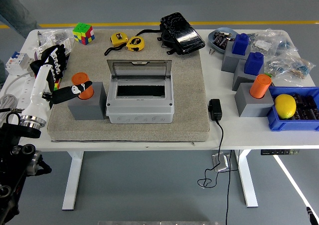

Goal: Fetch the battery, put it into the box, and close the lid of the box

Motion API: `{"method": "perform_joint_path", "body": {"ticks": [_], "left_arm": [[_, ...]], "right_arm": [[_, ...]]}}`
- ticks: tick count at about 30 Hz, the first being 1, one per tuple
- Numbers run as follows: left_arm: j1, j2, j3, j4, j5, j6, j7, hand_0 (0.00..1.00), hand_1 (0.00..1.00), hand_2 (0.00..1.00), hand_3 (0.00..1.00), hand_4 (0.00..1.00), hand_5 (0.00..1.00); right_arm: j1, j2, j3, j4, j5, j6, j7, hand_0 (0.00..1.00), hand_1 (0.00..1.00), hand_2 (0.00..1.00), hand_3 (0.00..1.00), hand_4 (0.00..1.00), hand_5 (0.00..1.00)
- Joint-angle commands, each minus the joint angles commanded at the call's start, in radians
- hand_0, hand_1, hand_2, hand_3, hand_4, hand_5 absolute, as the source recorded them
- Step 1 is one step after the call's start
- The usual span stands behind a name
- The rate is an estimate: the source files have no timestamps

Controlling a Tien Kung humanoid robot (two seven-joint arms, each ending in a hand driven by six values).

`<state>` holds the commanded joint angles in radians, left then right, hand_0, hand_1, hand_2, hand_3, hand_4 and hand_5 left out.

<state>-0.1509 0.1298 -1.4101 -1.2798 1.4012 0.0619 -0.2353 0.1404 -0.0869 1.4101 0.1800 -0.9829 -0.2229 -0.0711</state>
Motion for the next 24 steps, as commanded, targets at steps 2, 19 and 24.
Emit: {"method": "perform_joint_path", "body": {"ticks": [2, 19, 24], "left_arm": [[-0.004, -0.003, 0.01, 0.018, -0.026, -0.012, -0.005, 0.978, 0.998, 0.998, 0.986, 0.998, 0.45], [-0.068, -0.018, 0.028, 0.139, -0.101, 0.006, -0.05, 0.963, 0.988, 0.968, 0.945, 0.998, 0.487], [-0.09, -0.022, 0.029, 0.169, -0.094, 0.005, -0.049, 0.963, 0.988, 0.968, 0.945, 0.998, 0.487]], "right_arm": [[-0.001, 0.001, 0.002, 0.0, -0.002, 0.001, -0.001, 0.818, 0.796, 0.766, 0.793, 0.998, 0.998], [0.001, 0.002, 0.007, 0.0, -0.001, -0.001, 0.001, 0.818, 0.796, 0.766, 0.793, 0.998, 0.998], [0.001, 0.003, 0.005, 0.0, 0.0, -0.001, 0.001, 0.818, 0.796, 0.766, 0.793, 0.998, 0.998]]}}
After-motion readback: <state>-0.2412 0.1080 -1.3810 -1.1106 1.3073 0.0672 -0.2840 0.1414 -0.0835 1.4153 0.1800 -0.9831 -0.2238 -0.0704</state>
